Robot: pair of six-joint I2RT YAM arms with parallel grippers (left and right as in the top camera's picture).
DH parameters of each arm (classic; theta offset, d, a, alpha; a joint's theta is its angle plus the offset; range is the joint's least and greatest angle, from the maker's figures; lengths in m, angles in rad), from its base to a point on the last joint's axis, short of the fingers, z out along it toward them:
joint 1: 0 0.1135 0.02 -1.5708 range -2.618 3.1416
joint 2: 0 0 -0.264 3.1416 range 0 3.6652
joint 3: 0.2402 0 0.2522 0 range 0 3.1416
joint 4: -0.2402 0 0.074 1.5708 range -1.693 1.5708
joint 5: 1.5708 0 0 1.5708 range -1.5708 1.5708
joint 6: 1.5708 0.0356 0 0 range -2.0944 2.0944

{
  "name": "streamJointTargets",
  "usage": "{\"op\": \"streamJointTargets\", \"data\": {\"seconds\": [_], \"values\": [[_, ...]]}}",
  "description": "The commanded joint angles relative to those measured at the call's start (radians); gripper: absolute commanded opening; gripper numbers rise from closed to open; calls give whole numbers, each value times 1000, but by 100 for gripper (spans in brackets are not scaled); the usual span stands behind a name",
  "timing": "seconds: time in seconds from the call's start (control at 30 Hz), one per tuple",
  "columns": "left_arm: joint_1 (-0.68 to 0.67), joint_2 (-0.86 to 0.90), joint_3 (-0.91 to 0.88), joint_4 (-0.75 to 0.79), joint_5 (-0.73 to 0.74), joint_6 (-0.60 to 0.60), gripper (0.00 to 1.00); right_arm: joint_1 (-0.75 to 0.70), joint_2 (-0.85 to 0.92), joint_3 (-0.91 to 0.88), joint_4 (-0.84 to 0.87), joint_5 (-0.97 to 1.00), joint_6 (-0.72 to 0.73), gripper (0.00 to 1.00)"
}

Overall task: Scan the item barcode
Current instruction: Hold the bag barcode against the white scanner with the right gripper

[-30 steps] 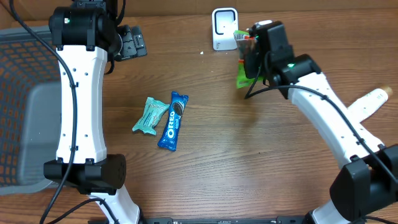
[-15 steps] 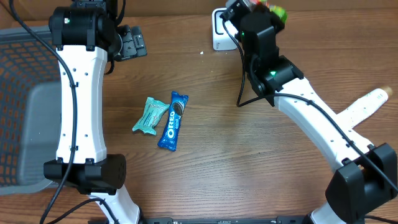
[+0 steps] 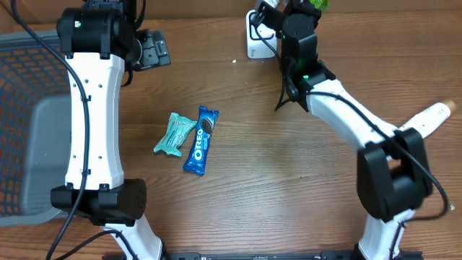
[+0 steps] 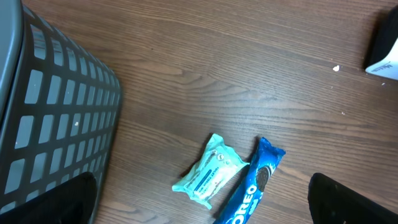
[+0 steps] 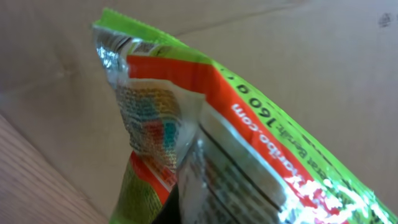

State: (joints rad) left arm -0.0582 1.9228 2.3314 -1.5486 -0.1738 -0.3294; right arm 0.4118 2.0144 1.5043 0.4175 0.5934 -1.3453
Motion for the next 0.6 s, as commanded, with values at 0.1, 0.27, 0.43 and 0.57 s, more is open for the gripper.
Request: {"op": "streamJointTargets", "data": {"seconds": [0.1, 0.27, 0.43, 0.57], "values": [[-1, 1, -1, 2, -13, 16, 99, -10, 124, 19, 145, -81, -209, 4], [-1, 1, -1, 2, -13, 16, 99, -10, 161, 19, 166, -122, -208, 4], [-1, 1, -1, 2, -13, 16, 100, -15, 211, 21, 288, -163, -209, 4], [-1, 1, -1, 2, -13, 16, 100, -15, 238, 22, 313, -185, -235, 4]]}}
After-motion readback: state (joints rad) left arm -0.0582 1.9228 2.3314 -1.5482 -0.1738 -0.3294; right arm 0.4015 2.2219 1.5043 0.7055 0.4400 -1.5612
